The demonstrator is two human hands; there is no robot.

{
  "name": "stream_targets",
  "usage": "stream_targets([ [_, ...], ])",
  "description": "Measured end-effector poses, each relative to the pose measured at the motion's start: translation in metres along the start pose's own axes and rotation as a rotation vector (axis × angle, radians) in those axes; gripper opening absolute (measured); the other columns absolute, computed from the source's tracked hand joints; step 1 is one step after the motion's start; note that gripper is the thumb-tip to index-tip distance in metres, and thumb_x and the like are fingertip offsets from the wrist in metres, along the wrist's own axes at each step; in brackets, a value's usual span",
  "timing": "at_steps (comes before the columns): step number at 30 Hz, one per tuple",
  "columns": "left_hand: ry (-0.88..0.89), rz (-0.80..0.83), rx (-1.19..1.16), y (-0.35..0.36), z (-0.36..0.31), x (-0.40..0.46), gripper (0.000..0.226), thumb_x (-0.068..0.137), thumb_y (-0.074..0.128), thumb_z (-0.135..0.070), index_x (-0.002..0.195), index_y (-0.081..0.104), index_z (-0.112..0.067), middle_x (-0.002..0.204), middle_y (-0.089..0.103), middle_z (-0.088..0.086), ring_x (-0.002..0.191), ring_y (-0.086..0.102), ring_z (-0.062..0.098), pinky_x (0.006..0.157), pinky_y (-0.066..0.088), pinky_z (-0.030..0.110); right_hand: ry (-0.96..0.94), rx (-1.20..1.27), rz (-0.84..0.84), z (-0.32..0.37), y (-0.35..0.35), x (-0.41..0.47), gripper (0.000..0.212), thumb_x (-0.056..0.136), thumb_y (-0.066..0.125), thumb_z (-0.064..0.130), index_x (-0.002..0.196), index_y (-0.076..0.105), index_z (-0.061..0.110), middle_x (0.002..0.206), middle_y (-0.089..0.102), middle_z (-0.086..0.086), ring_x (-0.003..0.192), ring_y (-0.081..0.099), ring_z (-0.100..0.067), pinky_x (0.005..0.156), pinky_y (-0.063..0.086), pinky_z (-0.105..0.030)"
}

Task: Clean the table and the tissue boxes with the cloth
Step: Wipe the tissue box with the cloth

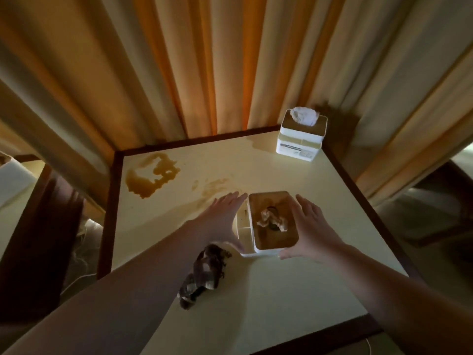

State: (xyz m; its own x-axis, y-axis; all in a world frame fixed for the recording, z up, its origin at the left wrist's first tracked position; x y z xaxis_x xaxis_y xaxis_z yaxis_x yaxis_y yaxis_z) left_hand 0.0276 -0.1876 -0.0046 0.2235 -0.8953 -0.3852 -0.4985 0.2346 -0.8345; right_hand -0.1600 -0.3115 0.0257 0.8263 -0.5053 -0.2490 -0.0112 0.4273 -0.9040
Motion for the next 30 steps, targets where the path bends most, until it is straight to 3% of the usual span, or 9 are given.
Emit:
stream_targets([
  [7, 0.007, -0.055, -0.055, 0.014, -0.002, -0.004, 0.157, 0.050, 0.088, -0.077, 0.163, -0.010, -0.028, 0.169, 0.014, 0.001, 0.154, 0.016, 0.025, 0.124, 0.022, 0.046, 0.194, 0.000, -0.027, -0.049, -0.022, 0.014, 0.151, 0.062, 0.093, 0.060, 0.163, -0.014, 0.026, 0.172, 0.005, -0.008, 0.159, 0.004, -0.032, 0.128, 0.016, -0.053],
  [12, -0.031, -0.115, -0.060, 0.022, -0.002, -0.004, 0.154, 0.054, 0.082, -0.082, 0.160, -0.018, -0.034, 0.163, 0.026, 0.001, 0.147, 0.029, 0.025, 0.118, 0.033, 0.045, 0.267, 0.022, -0.158, -0.061, -0.028, 0.010, 0.118, 0.086, 0.082, 0.041, 0.165, -0.004, 0.027, 0.169, 0.023, -0.006, 0.155, 0.021, -0.029, 0.122, 0.031, -0.047],
  [16, -0.008, -0.164, -0.161, 0.014, -0.012, 0.004, 0.141, 0.065, 0.088, -0.065, 0.160, -0.014, -0.041, 0.155, 0.032, 0.001, 0.137, 0.042, 0.026, 0.109, 0.043, 0.042, 0.238, 0.092, -0.162, -0.057, -0.015, -0.002, 0.104, 0.094, 0.074, 0.037, 0.167, 0.001, 0.027, 0.166, 0.028, -0.004, 0.150, 0.029, -0.025, 0.114, 0.039, -0.043],
  [24, -0.025, -0.171, -0.181, 0.012, -0.021, 0.017, 0.128, 0.074, 0.085, -0.060, 0.165, 0.000, -0.030, 0.157, 0.032, 0.001, 0.136, 0.046, 0.026, 0.105, 0.047, 0.041, 0.131, 0.233, -0.201, -0.050, -0.005, -0.021, 0.100, 0.092, 0.074, 0.048, 0.164, 0.005, 0.036, 0.161, 0.035, 0.003, 0.147, 0.035, -0.018, 0.108, 0.042, -0.033],
  [30, -0.095, -0.251, -0.194, 0.018, -0.022, 0.013, 0.120, 0.076, 0.084, -0.059, 0.164, 0.008, -0.028, 0.152, 0.037, 0.001, 0.132, 0.050, 0.026, 0.102, 0.049, 0.040, 0.125, 0.262, -0.118, -0.048, 0.003, -0.024, 0.110, 0.086, 0.078, 0.053, 0.165, 0.003, 0.034, 0.162, 0.033, 0.004, 0.149, 0.034, -0.016, 0.112, 0.038, -0.033],
])
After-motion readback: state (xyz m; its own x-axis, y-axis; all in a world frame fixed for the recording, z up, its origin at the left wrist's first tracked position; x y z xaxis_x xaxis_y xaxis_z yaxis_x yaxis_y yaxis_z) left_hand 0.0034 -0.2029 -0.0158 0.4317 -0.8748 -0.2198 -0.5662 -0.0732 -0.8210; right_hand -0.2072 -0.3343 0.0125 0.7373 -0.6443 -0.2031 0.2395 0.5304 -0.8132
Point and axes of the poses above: each hand's wrist, its own x-axis towards the middle knuckle, its own y-axis out of the palm, z = x × y, the point moved 7 cm from there along x, towards the middle knuckle
